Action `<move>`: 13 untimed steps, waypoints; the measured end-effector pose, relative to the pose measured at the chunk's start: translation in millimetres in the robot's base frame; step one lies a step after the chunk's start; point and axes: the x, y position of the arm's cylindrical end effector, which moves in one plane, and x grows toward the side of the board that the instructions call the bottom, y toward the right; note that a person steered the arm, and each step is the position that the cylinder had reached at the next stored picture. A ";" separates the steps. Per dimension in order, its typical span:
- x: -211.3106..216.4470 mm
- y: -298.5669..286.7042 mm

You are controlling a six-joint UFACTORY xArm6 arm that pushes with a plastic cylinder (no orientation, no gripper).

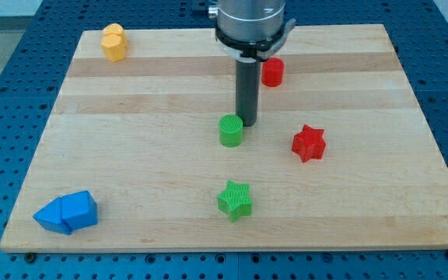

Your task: Push the green circle into the top left side of the green star

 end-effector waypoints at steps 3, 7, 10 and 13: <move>33.4 -18.2; -6.9 -65.4; 53.5 -80.7; 49.4 -80.7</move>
